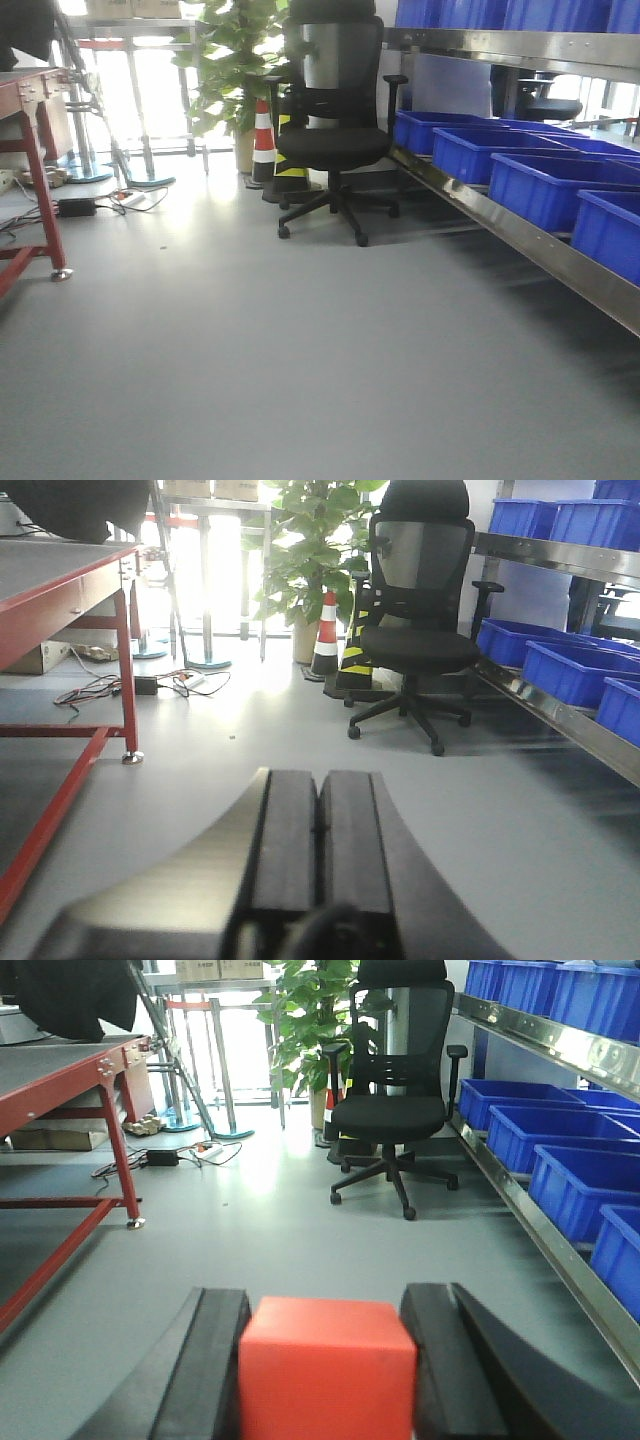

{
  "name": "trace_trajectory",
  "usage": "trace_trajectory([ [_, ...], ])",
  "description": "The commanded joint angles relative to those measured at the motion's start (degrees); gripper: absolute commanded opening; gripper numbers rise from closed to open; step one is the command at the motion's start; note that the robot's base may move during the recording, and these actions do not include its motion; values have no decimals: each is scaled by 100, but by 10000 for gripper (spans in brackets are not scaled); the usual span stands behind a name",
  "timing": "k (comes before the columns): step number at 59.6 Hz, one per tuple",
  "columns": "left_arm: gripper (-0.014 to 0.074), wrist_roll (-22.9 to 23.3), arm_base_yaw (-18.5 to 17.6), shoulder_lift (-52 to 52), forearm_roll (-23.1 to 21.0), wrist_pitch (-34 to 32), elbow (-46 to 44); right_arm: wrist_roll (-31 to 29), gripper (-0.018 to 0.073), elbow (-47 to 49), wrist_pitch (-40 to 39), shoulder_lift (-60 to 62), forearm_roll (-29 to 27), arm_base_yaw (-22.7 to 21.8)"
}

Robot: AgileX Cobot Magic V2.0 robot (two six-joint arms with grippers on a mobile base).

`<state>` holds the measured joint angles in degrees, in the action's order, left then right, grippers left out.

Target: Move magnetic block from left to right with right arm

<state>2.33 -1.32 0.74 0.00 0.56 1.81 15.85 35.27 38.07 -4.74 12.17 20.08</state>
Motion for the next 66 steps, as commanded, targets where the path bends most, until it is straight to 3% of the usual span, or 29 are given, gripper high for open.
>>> trace_trajectory([
  [1, -116, 38, 9, 88, 0, -539, 53, -37, 184, 145, -496, -105, 110, -25],
  [66, -116, 38, 9, 88, 0, -539, 53, -37, 184, 145, -496, -105, 110, -25],
])
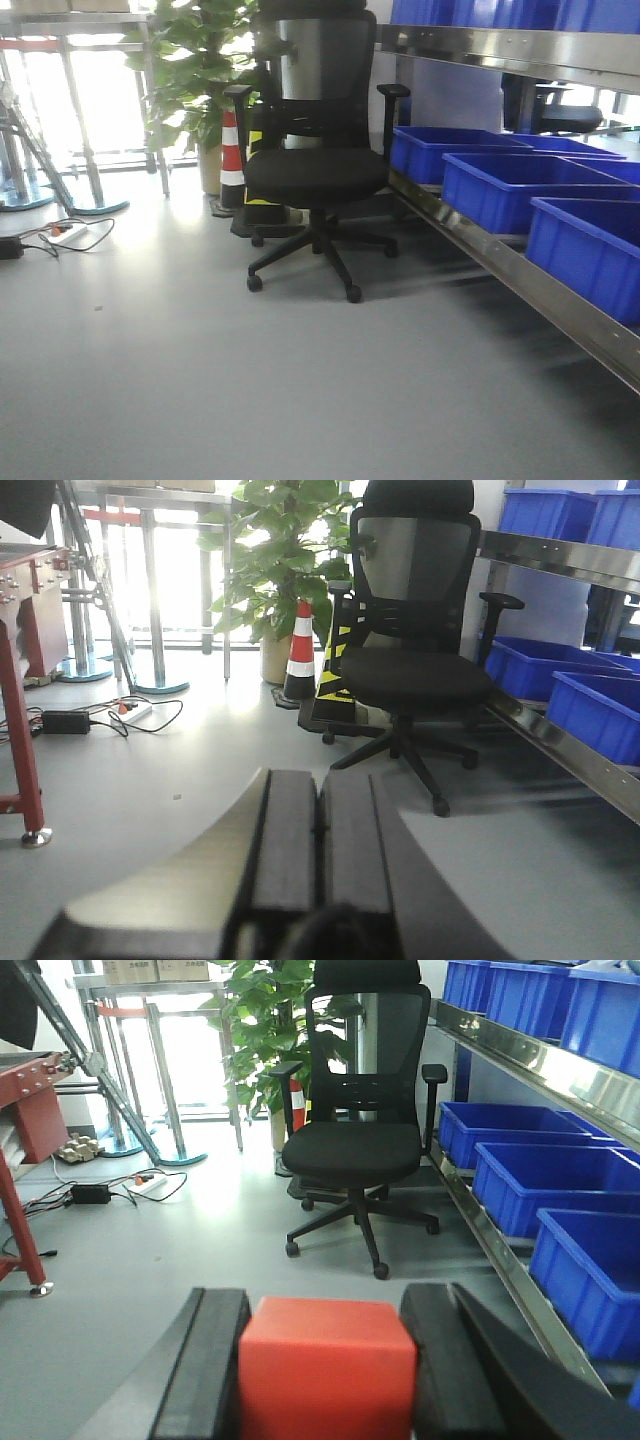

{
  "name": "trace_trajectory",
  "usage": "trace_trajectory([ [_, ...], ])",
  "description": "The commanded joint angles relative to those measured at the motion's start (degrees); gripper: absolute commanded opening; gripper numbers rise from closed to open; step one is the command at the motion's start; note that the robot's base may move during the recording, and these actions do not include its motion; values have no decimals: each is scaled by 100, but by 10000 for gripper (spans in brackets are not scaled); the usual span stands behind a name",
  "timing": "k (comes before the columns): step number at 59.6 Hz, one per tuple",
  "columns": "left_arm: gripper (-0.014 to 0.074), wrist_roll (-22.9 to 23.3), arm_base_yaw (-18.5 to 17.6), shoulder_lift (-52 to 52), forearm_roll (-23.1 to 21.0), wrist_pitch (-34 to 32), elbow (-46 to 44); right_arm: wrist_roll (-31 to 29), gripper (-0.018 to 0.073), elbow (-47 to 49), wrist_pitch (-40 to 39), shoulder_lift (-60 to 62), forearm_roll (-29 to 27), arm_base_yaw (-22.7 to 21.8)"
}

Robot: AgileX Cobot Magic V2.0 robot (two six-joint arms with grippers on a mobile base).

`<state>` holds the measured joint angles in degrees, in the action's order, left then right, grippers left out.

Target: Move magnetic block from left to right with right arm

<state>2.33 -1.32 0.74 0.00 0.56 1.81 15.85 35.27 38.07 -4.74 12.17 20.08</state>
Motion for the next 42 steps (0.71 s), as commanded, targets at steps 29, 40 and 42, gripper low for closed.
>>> trace_trajectory([
  [29, -115, 38, 9, 88, 0, -539, 53, -37, 184, 145, -496, -105, 110, -25],
  [40, -116, 38, 9, 88, 0, -539, 53, -37, 184, 145, -496, -105, 110, -25],
  [42, -116, 38, 9, 88, 0, -539, 53, -37, 184, 145, -496, -105, 110, -25],
])
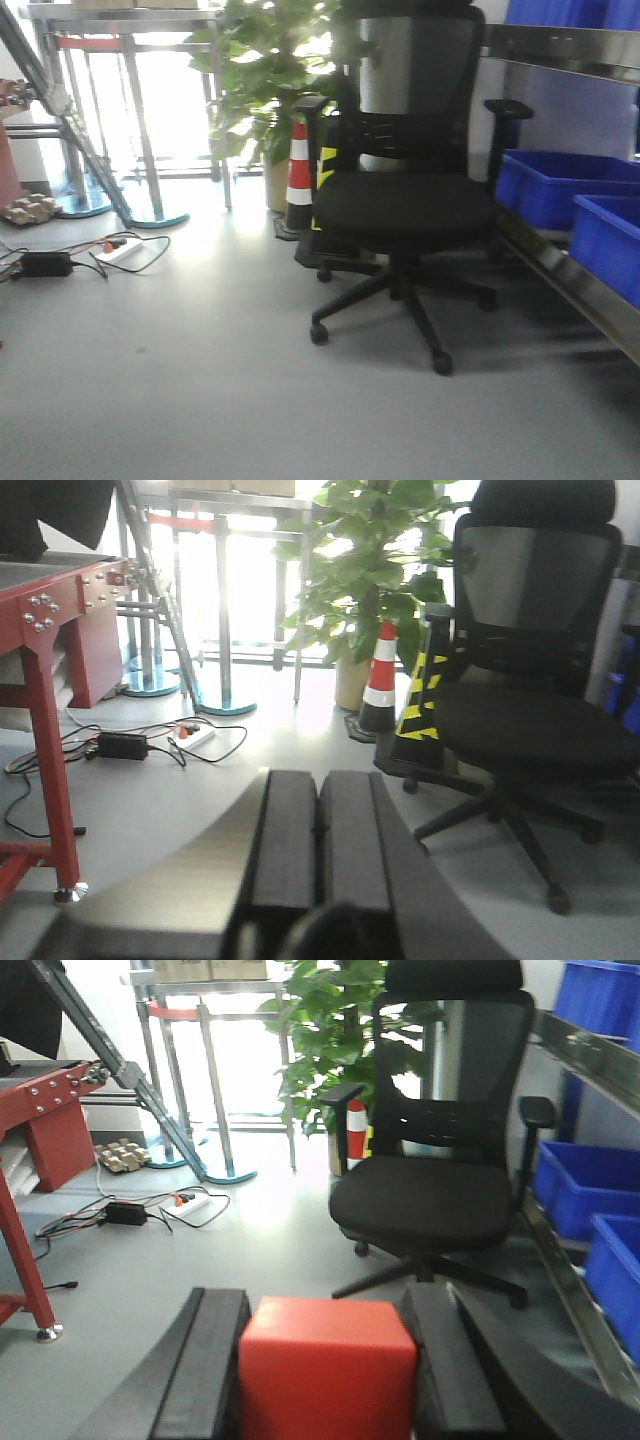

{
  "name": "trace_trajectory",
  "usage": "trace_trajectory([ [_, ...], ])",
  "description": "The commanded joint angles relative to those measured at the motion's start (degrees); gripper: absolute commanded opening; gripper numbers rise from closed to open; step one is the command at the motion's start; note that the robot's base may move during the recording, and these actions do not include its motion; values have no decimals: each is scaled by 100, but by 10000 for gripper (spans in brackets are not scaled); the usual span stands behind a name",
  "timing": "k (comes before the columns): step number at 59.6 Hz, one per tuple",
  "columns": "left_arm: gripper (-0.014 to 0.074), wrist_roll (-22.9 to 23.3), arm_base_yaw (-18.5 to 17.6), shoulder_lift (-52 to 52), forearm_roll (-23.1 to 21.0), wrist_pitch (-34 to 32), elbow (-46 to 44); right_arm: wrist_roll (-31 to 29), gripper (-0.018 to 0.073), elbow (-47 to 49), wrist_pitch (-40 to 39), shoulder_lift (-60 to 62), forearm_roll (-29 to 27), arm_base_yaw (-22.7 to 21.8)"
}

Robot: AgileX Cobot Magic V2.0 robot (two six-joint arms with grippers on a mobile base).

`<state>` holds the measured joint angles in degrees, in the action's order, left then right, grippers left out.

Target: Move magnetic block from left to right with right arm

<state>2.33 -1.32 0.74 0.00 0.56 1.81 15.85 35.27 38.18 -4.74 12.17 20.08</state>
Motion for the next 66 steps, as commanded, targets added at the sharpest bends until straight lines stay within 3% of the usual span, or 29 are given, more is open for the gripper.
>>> trace_trajectory([
  [1, -116, 38, 9, 88, 0, -539, 53, -37, 184, 145, -507, -105, 110, -25],
  [66, -116, 38, 9, 88, 0, -539, 53, -37, 184, 145, -507, -105, 110, -25],
])
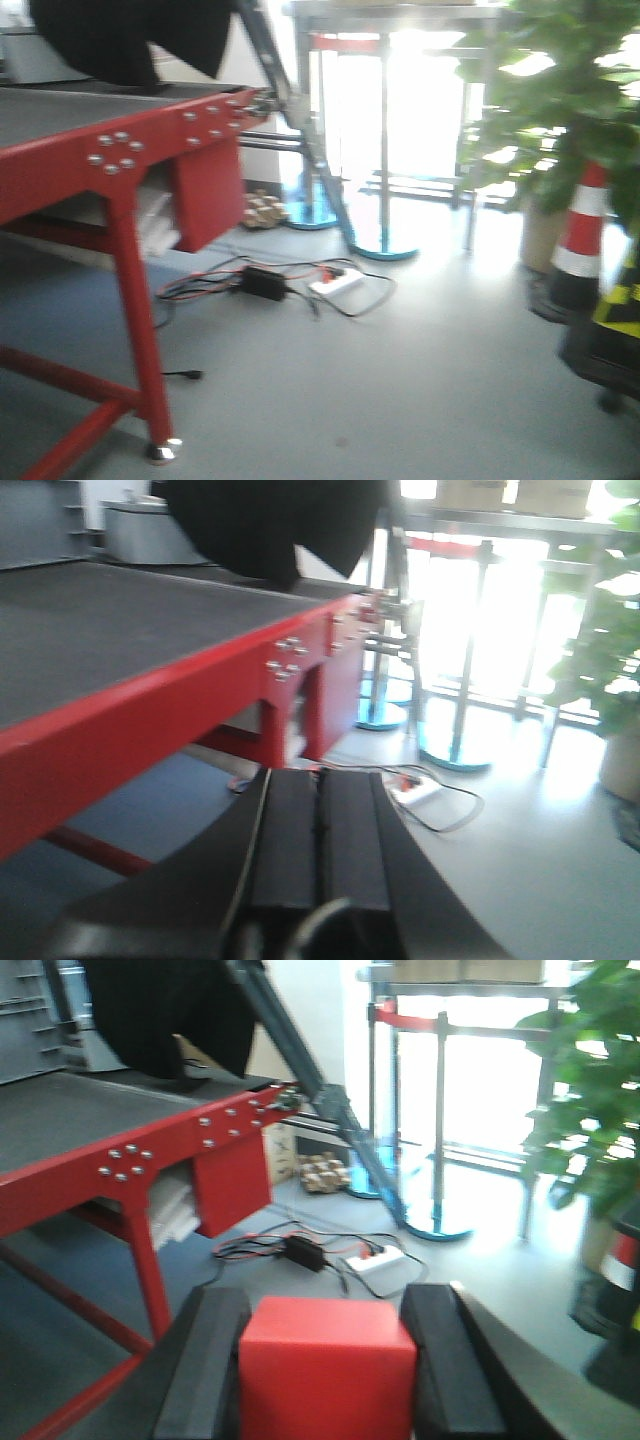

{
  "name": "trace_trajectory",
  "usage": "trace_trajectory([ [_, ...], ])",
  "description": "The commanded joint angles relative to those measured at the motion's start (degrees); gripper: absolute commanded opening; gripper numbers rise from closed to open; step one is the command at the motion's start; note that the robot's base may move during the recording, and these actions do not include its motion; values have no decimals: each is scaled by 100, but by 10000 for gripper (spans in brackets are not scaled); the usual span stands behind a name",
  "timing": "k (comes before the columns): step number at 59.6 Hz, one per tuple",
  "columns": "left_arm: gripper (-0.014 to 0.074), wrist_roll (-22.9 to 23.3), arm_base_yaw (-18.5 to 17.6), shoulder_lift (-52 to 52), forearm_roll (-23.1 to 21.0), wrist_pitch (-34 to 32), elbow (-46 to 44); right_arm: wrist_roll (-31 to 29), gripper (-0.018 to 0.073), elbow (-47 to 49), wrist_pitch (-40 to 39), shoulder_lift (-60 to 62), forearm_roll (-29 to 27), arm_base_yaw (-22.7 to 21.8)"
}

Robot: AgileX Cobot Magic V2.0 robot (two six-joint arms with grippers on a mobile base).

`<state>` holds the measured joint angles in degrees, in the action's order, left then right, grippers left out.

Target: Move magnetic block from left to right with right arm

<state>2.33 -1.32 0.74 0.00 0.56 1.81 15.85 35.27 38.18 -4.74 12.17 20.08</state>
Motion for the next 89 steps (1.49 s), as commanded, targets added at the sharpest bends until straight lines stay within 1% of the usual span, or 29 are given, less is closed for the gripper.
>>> trace_trajectory([
  [1, -116, 38, 9, 88, 0, -539, 53, -37, 184, 145, -507, -105, 110, -25],
  [26, -116, 38, 33, 88, 0, -539, 53, -37, 184, 145, -507, -105, 110, -25],
  [32, -116, 38, 193, 88, 0, -539, 53, -37, 184, 145, -507, -105, 110, -25],
  [40, -116, 38, 550, 88, 0, -539, 53, -37, 184, 145, -507, -105, 110, -25],
  [45, -116, 38, 591, 88, 0, -539, 53, -37, 184, 145, -507, -105, 110, -25],
  [62, -116, 38, -35, 88, 0, -539, 53, -37, 184, 145, -507, -105, 110, -25],
  [89, -116, 38, -88, 88, 0, -539, 53, -37, 184, 145, -507, -105, 110, -25],
])
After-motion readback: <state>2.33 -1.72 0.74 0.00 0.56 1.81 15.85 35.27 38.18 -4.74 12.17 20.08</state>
